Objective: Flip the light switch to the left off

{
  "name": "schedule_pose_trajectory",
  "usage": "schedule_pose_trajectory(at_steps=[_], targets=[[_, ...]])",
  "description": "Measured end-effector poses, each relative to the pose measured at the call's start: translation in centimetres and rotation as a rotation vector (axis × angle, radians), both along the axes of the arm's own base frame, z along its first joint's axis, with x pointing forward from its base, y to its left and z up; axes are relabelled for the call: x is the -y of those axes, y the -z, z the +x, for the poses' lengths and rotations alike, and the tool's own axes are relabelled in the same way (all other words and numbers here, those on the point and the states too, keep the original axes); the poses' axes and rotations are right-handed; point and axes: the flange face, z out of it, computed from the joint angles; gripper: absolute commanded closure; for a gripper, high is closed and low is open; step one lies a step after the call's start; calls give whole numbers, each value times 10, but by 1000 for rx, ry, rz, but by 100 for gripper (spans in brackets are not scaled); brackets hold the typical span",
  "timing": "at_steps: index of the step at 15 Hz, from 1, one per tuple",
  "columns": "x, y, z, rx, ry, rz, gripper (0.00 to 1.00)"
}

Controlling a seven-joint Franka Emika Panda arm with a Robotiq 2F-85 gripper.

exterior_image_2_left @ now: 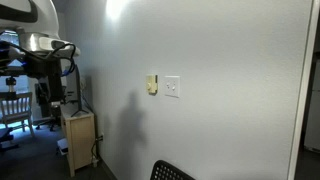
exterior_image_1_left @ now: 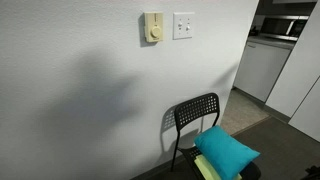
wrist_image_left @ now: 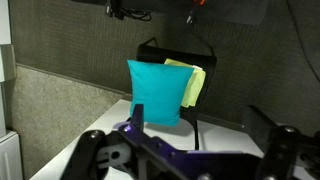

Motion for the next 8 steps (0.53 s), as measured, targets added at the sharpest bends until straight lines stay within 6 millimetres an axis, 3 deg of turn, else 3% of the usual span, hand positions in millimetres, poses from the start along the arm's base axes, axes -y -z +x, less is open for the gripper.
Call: schedule_pose_trajectory(at_steps=[8], targets=[[-4, -5, 8, 33, -12, 8, 0]])
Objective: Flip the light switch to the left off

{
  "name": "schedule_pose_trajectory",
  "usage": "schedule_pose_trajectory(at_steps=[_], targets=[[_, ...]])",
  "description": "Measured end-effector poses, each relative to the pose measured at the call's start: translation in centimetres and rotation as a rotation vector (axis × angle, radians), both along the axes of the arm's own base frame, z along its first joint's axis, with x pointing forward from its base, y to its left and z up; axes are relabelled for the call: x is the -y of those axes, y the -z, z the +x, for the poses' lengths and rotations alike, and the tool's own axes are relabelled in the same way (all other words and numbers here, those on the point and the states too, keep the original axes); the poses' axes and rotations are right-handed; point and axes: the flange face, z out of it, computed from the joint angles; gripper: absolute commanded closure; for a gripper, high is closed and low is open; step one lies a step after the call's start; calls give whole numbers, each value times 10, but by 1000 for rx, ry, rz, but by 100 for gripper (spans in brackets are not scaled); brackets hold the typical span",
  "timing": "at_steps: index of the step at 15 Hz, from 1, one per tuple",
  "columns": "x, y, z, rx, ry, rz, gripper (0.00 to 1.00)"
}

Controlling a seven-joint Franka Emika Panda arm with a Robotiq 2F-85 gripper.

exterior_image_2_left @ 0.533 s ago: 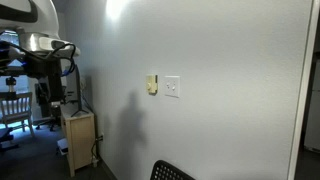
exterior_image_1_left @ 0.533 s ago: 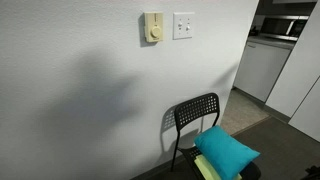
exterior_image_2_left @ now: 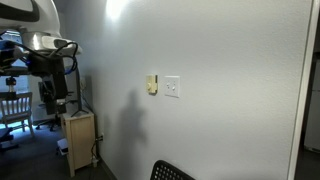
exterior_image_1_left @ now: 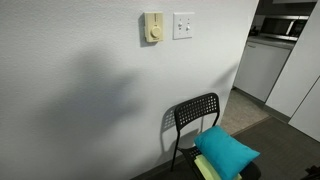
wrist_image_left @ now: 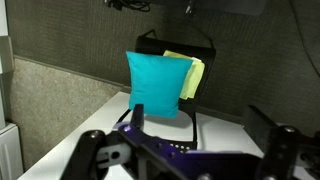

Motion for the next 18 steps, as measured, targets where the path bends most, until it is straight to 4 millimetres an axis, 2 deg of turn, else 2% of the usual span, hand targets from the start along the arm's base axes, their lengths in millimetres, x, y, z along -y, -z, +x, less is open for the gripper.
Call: schedule_pose_trajectory(at_steps=[3, 7, 12, 18], targets=[[-2, -4, 19, 66, -56, -54, 0], [-9, -4, 55, 123, -192, -139, 0], [-16, -17, 96, 181, -353, -109, 0], [-18, -22, 99, 187, -367, -104, 0]])
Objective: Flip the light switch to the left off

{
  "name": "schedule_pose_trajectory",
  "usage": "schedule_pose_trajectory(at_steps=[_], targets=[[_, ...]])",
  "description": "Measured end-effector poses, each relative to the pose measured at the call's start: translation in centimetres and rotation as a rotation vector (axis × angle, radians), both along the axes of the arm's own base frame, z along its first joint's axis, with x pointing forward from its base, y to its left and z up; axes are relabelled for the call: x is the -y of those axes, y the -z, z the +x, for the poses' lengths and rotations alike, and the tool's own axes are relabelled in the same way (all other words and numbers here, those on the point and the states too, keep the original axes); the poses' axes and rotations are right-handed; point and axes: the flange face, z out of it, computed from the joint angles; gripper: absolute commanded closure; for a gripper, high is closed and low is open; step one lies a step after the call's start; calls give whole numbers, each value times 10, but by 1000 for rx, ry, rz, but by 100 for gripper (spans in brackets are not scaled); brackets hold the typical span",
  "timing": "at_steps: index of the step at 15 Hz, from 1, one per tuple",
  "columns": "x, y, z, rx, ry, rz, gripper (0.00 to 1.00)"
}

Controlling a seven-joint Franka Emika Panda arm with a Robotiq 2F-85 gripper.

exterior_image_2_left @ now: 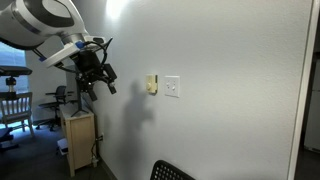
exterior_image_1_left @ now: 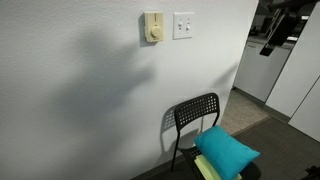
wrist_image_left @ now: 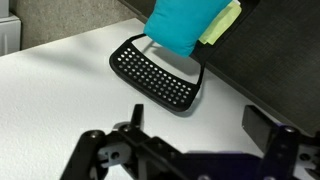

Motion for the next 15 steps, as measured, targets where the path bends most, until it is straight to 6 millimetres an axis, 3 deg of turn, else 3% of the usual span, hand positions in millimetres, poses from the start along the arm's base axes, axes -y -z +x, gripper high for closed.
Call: schedule_pose_trajectory(at_steps=[4, 8, 11, 15], targets=[[2, 1, 2, 7, -17, -39, 0], [9, -10, 20, 20, -188, -182, 0], [8, -22, 52, 4, -327, -272, 0], [-3, -21, 117, -43, -510, -388, 0]])
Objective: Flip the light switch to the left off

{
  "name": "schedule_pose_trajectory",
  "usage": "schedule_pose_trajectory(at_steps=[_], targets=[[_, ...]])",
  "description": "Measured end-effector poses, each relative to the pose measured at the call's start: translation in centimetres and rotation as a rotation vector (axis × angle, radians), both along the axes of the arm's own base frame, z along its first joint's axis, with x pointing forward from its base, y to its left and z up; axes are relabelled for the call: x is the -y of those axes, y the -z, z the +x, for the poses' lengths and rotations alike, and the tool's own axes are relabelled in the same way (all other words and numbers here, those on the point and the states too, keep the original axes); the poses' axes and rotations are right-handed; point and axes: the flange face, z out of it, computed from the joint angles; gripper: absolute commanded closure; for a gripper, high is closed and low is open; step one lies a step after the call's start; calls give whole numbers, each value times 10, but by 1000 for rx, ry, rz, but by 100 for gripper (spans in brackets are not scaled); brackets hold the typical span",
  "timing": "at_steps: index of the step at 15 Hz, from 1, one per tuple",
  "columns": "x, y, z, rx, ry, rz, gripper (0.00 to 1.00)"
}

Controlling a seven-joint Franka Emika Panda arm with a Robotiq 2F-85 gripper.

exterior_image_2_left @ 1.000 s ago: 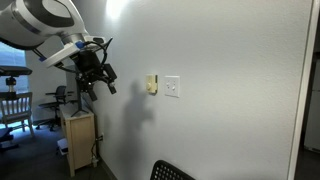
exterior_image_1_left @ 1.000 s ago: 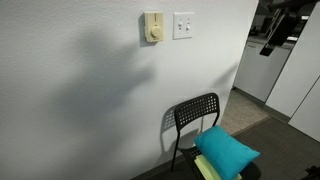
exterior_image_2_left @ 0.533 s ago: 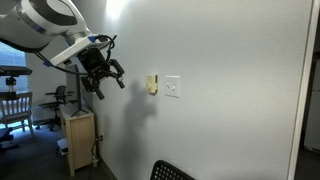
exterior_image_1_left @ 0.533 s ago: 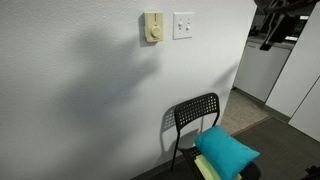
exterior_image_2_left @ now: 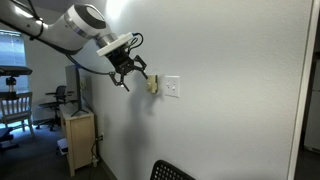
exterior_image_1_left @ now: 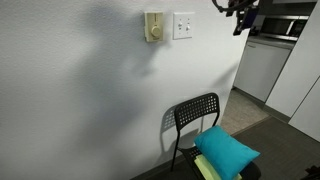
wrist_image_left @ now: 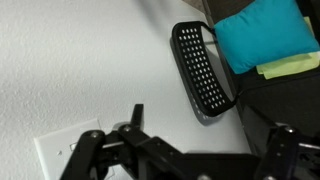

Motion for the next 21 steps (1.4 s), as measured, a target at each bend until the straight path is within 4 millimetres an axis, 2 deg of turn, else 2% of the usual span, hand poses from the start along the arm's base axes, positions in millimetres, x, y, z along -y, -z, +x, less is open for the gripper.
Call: schedule_pose_trajectory(at_steps=[4, 7, 12, 17, 21], targets=[[-16, 13, 65, -31, -156, -136, 0], [-31, 20, 95, -43, -214, -169, 0], [-37, 18, 101, -33, -223, -170, 0], [-45, 27, 107, 73, -284, -187, 0], [-40, 32, 111, 108, -300, -210, 0]])
